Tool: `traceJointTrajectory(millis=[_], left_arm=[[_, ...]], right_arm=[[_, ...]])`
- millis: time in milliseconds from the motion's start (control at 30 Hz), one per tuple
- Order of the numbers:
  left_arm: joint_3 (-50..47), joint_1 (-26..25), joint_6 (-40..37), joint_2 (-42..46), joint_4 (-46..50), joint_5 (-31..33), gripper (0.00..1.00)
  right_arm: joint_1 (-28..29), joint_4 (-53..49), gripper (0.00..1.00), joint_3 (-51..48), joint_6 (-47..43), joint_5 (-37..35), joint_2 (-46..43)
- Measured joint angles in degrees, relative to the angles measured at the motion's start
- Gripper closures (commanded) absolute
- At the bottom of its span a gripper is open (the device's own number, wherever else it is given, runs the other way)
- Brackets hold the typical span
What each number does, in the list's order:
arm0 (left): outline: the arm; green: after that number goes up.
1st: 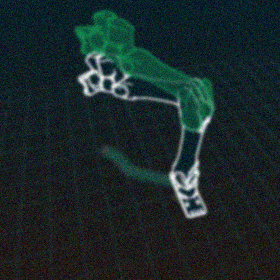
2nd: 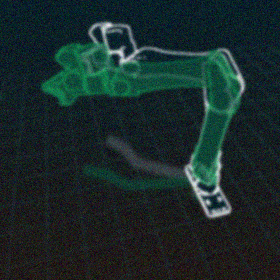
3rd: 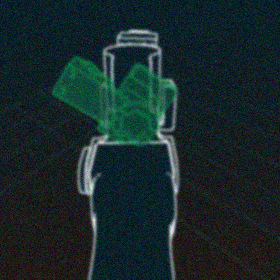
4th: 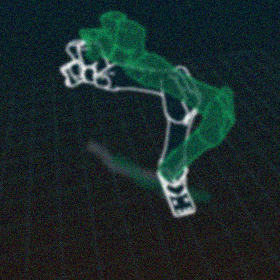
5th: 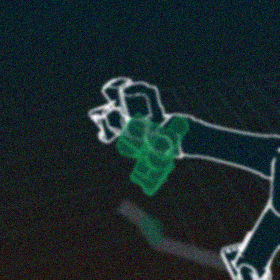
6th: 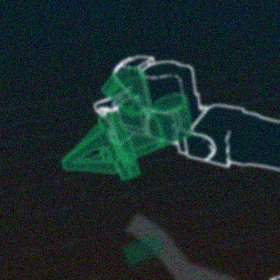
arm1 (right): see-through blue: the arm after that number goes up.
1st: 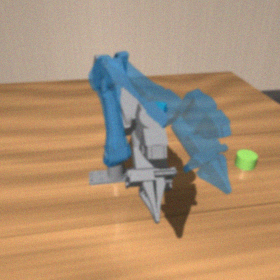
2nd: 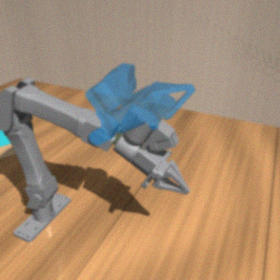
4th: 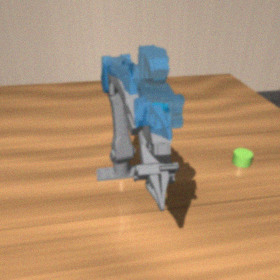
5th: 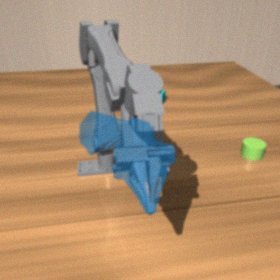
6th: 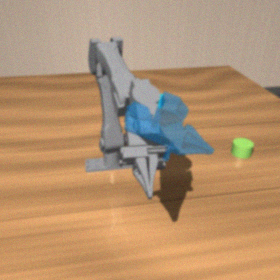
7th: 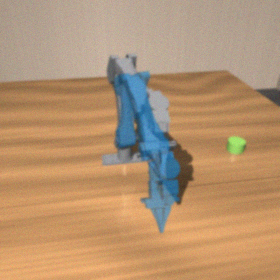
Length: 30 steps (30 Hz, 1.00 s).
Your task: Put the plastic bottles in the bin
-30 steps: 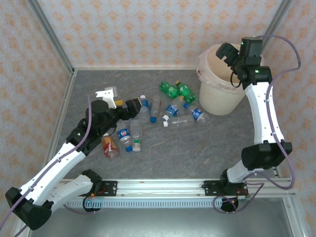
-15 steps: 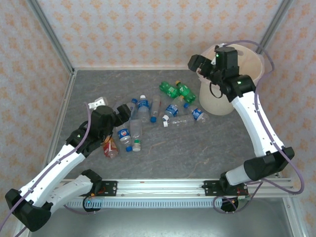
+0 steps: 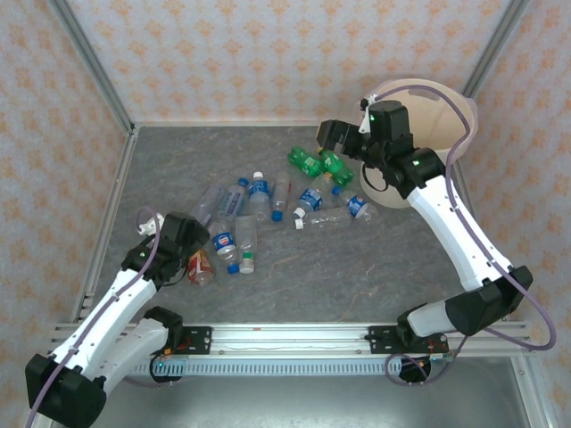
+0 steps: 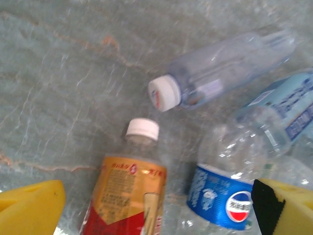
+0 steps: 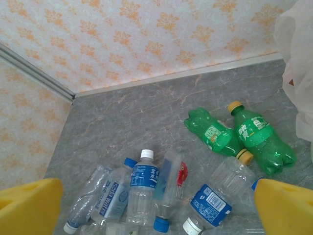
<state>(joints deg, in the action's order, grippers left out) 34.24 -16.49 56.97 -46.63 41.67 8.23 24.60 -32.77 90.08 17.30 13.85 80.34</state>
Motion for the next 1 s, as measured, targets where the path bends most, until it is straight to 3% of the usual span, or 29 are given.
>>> traceJointTrajectory(millis=[500,1000], left_arm=[[-8.1,0.1,1.7,-2.1,-6.1,-10.7,0.12],[-11.6,0.2,3.6,-2.1,-10.5,-13.6,0.23]], right_arm=[[0.0,0.8,0.0,0.0,-0.5,0.8,-0.1],[0.0,0.7,0.0,1.0,-0.5,1.3,3.1]])
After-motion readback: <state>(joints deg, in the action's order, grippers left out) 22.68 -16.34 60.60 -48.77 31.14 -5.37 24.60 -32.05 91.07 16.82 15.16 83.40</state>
